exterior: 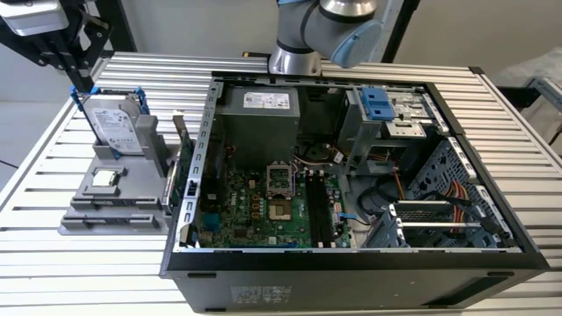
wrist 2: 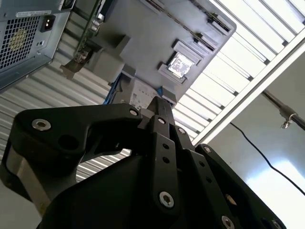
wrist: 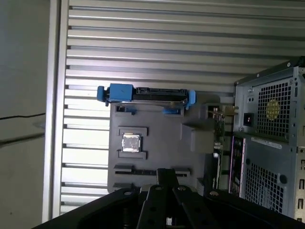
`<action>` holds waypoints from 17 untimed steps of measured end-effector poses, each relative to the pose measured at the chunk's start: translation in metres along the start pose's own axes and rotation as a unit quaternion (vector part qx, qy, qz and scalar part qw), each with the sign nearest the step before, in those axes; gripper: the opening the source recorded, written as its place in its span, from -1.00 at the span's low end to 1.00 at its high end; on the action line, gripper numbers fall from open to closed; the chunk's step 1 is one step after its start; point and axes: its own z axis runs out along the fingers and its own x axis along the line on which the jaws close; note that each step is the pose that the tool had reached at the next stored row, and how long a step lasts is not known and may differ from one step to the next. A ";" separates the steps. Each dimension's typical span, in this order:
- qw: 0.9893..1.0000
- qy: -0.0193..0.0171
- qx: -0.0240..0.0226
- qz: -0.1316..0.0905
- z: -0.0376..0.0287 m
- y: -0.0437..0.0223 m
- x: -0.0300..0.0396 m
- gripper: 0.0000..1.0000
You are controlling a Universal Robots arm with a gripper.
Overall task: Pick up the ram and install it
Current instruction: 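Reach for the ram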
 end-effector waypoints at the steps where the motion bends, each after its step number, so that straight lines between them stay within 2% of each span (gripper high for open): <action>1: 1.000 0.000 0.000 0.000 0.0000 -0.0010 0.0001 -1.00; 17: 1.000 0.000 0.000 0.001 -0.0007 -0.0167 0.0039 -1.00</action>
